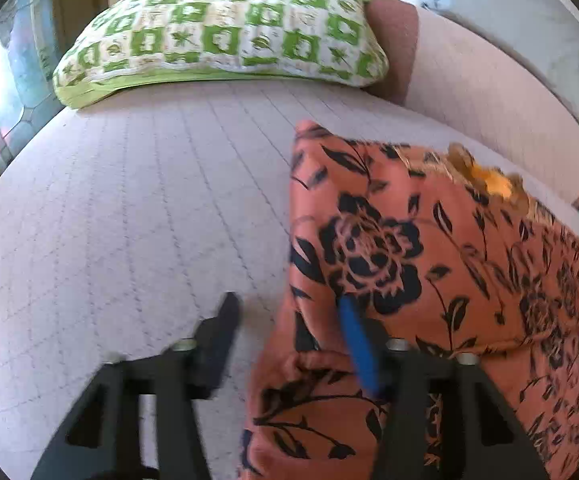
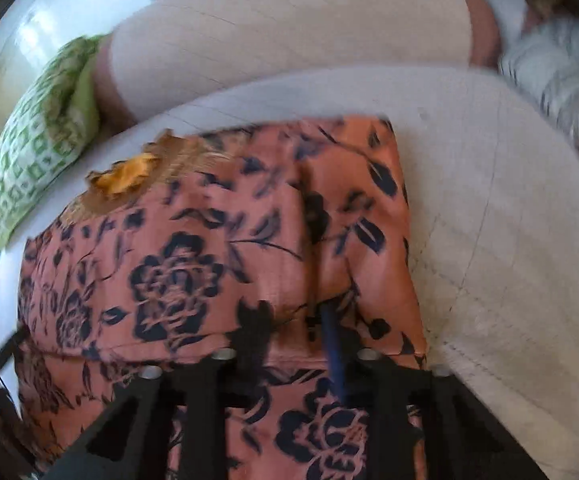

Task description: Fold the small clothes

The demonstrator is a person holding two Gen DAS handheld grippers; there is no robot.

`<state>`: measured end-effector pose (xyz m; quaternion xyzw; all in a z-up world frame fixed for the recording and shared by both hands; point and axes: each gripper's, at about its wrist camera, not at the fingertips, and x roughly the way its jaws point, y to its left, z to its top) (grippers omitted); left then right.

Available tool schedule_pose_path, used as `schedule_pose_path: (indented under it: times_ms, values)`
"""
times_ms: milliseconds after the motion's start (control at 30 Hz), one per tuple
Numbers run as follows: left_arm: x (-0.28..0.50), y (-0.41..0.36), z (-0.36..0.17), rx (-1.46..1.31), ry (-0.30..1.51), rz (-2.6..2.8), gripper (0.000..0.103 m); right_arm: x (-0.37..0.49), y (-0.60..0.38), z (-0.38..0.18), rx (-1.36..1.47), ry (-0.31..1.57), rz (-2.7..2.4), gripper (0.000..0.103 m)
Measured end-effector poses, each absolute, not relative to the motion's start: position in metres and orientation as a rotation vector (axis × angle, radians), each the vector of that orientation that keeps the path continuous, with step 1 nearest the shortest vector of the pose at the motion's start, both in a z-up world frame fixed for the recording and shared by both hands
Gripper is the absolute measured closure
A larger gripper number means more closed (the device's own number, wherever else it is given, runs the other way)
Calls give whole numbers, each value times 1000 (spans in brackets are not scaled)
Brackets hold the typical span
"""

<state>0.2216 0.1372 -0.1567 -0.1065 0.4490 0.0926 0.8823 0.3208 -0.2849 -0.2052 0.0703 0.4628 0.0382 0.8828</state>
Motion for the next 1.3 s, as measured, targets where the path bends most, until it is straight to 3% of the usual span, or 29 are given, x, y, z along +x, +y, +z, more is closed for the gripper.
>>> schedule_pose_path:
  times_ms: [167,233,400,433,500,600,700,767,800,867,1033,1100,1167,1300]
  values:
    - [231,152,-141,-285,883,154,53,332,-288,-224,155,1027,107,68]
    - [243,150,-135,-266,860,121,49,326,-297,-210,181,988,98,36]
    - [276,146,-137,-238,863,90,49,318,-309,-172,272,798,87,36]
    - [288,145,-148,-216,889,113,49,324,-305,-170,293,782,160,31]
    - [301,149,-169,-206,965,166,48,339,-297,-183,341,842,291,27]
    - [298,143,-162,-142,948,183,48,366,-311,-237,434,984,250,30]
    - [284,145,-145,-164,870,181,48,347,-313,-213,483,899,251,30]
    - [284,143,-155,-143,892,199,48,340,-305,-205,446,847,338,20]
    - [289,145,-173,-146,991,196,47,343,-303,-210,411,865,334,15]
    - [278,151,-171,-193,978,198,46,354,-303,-238,391,988,273,17]
    - [225,150,-130,-219,896,181,45,301,-314,-183,401,872,278,17]
    - [193,144,-118,-236,870,169,35,272,-318,-172,370,829,273,17]
    - [158,138,-114,-256,860,168,29,241,-314,-167,358,830,269,17]
    - [85,109,-132,-253,902,122,28,184,-300,-183,339,879,317,17]
